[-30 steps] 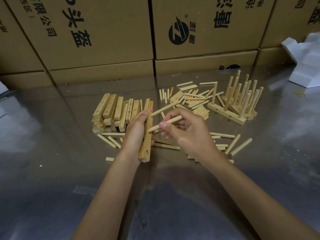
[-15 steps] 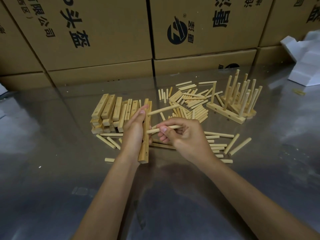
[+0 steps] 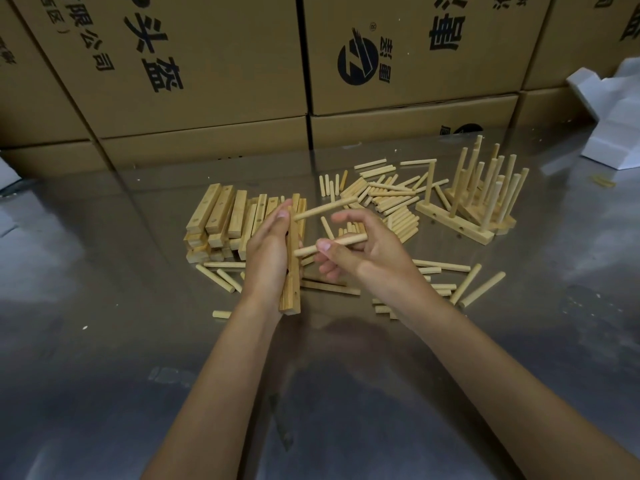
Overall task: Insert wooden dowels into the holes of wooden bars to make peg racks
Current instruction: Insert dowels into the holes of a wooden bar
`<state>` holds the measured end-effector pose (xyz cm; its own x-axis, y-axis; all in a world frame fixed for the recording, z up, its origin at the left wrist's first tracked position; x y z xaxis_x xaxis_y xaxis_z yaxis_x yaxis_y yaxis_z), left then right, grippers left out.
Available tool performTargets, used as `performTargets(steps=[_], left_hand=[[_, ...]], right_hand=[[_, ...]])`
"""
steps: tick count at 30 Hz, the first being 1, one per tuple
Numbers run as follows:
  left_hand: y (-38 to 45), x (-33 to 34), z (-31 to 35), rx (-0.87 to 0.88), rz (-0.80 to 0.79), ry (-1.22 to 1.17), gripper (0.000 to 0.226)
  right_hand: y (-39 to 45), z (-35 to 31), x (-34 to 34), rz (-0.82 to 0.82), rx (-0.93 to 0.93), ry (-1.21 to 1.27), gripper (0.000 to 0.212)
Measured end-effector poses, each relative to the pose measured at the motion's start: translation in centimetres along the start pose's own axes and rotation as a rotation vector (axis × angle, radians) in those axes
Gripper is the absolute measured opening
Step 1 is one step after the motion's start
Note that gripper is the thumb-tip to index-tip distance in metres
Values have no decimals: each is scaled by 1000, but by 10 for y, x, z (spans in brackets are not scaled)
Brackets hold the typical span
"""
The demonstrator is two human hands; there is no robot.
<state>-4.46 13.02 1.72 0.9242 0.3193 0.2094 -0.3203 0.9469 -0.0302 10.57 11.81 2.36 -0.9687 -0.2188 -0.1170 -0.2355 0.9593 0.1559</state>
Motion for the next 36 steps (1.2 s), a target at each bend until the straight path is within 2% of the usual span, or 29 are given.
performTargets(steps=[2, 4, 6, 7, 11, 13, 16, 19, 25, 32, 34, 36], left_hand=[[5, -8, 0, -13, 53, -45, 27], [10, -19, 1, -69, 121, -142, 26], [16, -30, 1, -113, 172, -240, 25], [19, -34, 0, -127, 190, -275, 25], [24, -41, -1, -158, 222, -325, 24], [25, -41, -1, -166, 219, -325, 24], [26, -42, -1, -176, 232, -319, 24], [25, -41, -1, -170, 228, -323, 26], [25, -40, 1, -177, 230, -319, 26], [22, -37, 1, -182, 220, -327, 26], [21, -35, 0, -181, 222, -325, 25], [19, -31, -1, -183, 207, -313, 24]], right_hand=[[3, -1, -7, 38, 31, 21, 40], [7, 1, -19, 143, 39, 28, 27], [10, 9, -28, 236, 18, -152, 10], [12, 14, -30, 222, -7, -318, 11], [9, 37, -13, -51, -54, -913, 15], [8, 42, -7, -50, -86, -1078, 23], [8, 40, -3, -25, -161, -1150, 22], [8, 39, -3, -31, -143, -1104, 12], [10, 35, -9, 8, -45, -894, 19], [10, 13, -23, 130, 65, -203, 6], [7, 5, -24, 108, 49, -53, 12], [3, -2, -20, 3, 27, 43, 18]])
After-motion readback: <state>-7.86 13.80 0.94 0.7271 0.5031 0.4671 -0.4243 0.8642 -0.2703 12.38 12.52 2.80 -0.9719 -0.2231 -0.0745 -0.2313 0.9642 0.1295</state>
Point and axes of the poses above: each hand's wrist, its own y-axis towards the middle knuckle, its own x-axis out of the palm, z = x × y, the point moved 2 cm from there along y, towards the middle knuckle, and after that the axes turned 8 degrees about -y, right-handed, at the moved point
